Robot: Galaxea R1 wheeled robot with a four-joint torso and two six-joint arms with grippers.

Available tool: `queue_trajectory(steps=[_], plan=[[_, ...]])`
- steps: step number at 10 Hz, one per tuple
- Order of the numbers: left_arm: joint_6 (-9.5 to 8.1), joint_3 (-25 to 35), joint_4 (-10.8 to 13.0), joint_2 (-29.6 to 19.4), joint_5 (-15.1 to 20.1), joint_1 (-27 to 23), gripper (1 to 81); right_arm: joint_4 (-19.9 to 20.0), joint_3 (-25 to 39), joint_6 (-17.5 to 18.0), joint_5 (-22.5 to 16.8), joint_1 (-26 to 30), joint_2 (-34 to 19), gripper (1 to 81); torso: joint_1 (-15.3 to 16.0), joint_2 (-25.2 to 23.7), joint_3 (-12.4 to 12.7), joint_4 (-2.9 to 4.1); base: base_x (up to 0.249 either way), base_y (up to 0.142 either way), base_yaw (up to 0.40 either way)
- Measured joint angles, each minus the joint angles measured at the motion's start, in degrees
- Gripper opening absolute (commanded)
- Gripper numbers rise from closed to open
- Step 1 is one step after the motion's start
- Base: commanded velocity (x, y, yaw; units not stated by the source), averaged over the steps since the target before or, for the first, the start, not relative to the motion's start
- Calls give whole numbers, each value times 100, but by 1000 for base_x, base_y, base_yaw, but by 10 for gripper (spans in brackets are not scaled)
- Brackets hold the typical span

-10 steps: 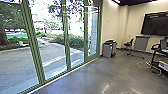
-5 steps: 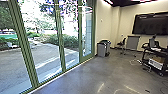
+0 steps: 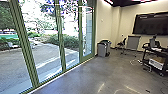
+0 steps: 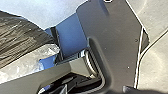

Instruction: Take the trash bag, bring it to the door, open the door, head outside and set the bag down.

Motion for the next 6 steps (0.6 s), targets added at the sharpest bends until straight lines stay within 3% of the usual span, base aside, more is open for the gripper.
queue_trajectory(steps=[6], plan=[[0, 2, 0, 0, -17, 2, 10, 0, -56, 0, 0, -7, 0, 811, 0, -2, 0, 0, 12, 0, 0]])
